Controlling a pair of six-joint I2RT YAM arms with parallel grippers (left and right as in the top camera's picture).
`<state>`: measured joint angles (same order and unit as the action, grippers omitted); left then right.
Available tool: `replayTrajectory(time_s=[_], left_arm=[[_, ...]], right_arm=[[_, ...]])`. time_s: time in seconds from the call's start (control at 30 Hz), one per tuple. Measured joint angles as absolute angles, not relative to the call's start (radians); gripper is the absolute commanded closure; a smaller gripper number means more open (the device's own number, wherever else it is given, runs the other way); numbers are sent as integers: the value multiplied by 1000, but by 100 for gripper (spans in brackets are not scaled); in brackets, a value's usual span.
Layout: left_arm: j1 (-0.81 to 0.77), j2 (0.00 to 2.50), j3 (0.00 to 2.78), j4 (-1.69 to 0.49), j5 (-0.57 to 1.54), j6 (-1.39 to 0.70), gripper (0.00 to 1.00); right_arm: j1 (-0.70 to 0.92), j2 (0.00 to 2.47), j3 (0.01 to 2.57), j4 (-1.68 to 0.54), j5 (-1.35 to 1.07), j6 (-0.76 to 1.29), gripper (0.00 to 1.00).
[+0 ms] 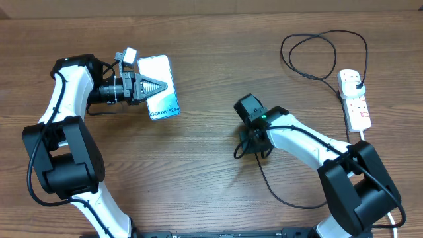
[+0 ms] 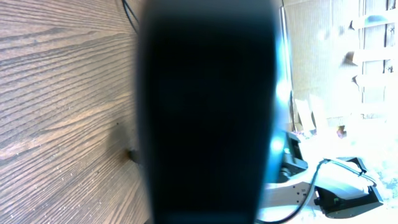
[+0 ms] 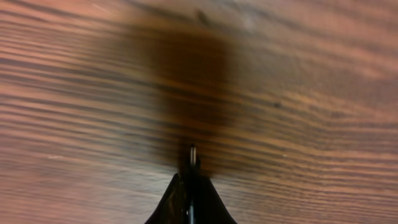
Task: Plug charger to phone and switch on socket
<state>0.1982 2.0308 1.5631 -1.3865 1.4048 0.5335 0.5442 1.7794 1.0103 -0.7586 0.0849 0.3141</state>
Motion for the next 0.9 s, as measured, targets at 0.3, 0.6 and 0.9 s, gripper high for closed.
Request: replayTrajectory(time_s=[0.3, 0.6, 0.9], left_arm=[[198, 2031, 1563, -1386, 1401, 533, 95], [198, 2030, 1563, -1386, 1401, 533, 96], [198, 2030, 1563, -1386, 1401, 533, 96]], right_arm=[[510, 1768, 994, -765, 77, 340, 58], [510, 1768, 993, -823, 10, 340, 71], [510, 1766, 988, -781, -1, 340, 84]])
